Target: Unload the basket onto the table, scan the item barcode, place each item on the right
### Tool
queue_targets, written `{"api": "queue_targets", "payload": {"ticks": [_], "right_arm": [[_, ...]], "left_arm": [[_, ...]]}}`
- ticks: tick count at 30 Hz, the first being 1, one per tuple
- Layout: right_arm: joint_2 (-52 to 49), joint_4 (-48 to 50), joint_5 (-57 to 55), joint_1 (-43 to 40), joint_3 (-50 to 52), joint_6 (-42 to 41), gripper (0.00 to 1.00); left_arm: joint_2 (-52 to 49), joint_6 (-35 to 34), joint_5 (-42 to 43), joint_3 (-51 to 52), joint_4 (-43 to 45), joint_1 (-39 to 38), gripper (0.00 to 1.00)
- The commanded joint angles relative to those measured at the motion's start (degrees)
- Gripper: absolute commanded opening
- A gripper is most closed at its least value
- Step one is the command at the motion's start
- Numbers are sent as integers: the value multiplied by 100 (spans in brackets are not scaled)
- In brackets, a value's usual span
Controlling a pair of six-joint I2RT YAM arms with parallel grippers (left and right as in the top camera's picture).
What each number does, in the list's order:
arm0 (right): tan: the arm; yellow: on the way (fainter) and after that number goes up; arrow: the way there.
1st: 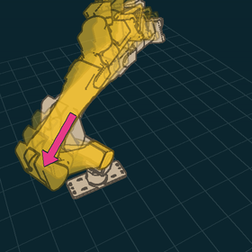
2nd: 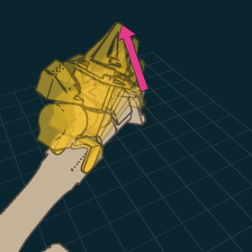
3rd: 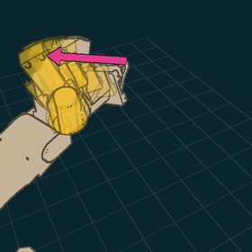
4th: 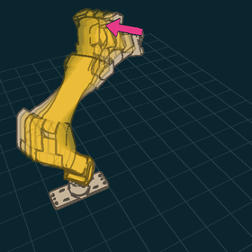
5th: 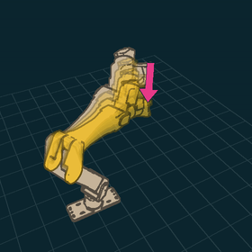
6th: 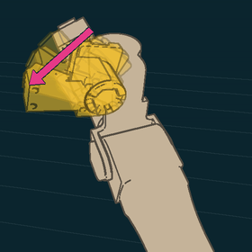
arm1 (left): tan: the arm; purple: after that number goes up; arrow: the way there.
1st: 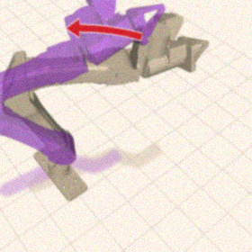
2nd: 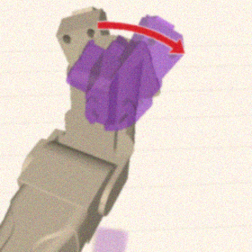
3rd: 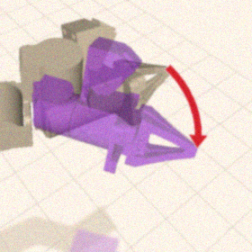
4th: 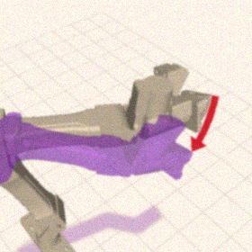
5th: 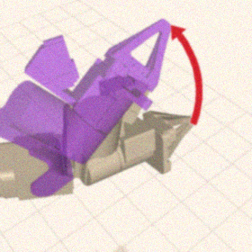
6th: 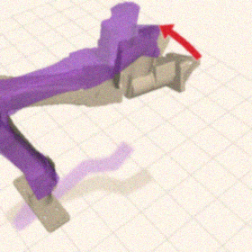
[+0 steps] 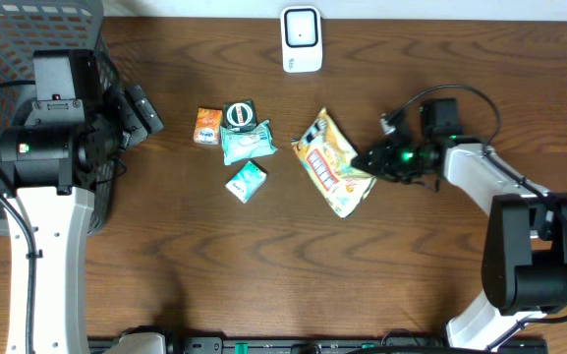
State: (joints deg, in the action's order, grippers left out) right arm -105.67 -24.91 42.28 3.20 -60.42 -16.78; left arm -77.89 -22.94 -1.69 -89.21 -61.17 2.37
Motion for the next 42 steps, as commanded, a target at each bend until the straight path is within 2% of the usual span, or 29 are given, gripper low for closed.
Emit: {"api": "queue_targets", "payload": {"ticks": [1,7,11,13,17,24,29,32,34,39,42], "right_arm": [[4,-186,-1198,-116,-468,52,33],[4,-1412,-2144,-90,-1665,518,40],[4,-2214,-2306,28,-2424,656,42],[4,-2459,-2306,192,-2597,778,43],[-2,-2721,-2404,682,-2557,1119,52],[-42,-2472,-4092,1725,-2035,1165,64],[-42,-1543,-5184,2146,-1368,951,88],[-42,-1060,-5132,2074,-1062,951,97],[-48,-782,-4911,1934,-911,953,95],[-85,-317,-3373,1628,-717,1126,84],[-219,-289,-2684,1523,-691,1281,82]], "left_arm": [[33,-50,-31,0,-9,24,98],[33,-50,-31,0,-9,24,98],[33,-52,-31,0,-9,24,98],[33,-50,-31,0,-9,24,98],[33,-50,-31,0,-9,24,98],[33,-52,-31,0,-9,24,98],[33,-52,-31,0,-7,24,98],[33,-50,-31,0,-9,24,98],[33,-50,-31,0,-7,24,98],[33,-52,-31,0,-9,24,98],[33,-50,-31,0,-9,24,98]]}}
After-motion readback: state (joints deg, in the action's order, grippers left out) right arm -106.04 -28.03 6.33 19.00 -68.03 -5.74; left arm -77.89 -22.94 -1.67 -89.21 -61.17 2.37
